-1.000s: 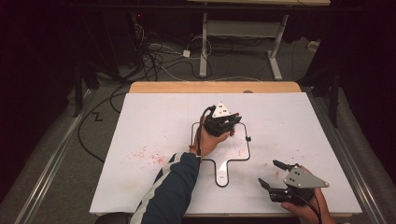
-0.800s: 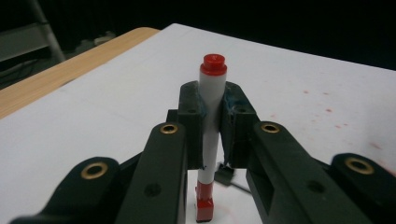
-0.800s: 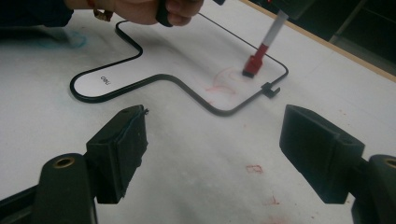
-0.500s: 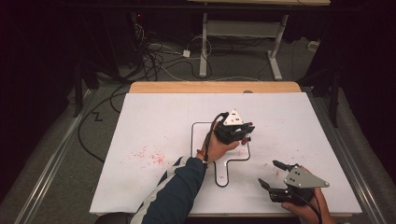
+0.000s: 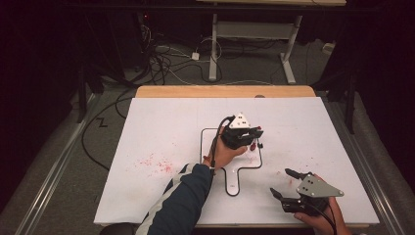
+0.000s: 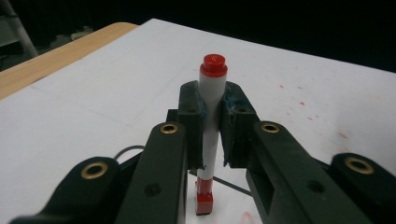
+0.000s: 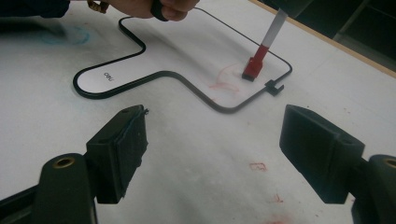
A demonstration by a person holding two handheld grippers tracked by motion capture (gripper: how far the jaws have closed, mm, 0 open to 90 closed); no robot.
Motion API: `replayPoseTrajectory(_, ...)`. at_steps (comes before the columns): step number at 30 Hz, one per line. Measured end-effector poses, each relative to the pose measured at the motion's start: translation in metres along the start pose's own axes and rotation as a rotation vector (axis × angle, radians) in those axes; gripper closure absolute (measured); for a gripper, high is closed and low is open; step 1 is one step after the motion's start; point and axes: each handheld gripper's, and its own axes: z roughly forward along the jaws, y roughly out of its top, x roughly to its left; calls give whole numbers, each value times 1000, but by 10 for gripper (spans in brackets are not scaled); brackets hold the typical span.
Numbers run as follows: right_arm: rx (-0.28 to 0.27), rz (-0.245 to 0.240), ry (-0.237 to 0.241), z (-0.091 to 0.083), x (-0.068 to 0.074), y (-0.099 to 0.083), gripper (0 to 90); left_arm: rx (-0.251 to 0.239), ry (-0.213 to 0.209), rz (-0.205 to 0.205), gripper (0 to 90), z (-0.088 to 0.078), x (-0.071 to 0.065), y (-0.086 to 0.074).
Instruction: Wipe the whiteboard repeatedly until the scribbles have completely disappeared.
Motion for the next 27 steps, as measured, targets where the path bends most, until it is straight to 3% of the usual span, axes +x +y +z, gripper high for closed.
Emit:
replayPoseTrajectory(4,3,-4,4,0,1,0,239,25,14,24,782,-6,1,0)
replayPoseTrajectory(11,5,-2,3,1,0,-1,239,23,82,-13,782,-21,20,-6)
replayPoseTrajectory(15,9,-5,6,2,1,0,240,-2,53,-47,782,-22,19,-10)
replayPoseTrajectory(24,8,-5,5,1,2,0,240,-13,-34,-16,782,-19,-7,-12)
replayPoseTrajectory(27,8,-5,5,1,2,0,239,-4,-42,0,782,-20,-13,-12)
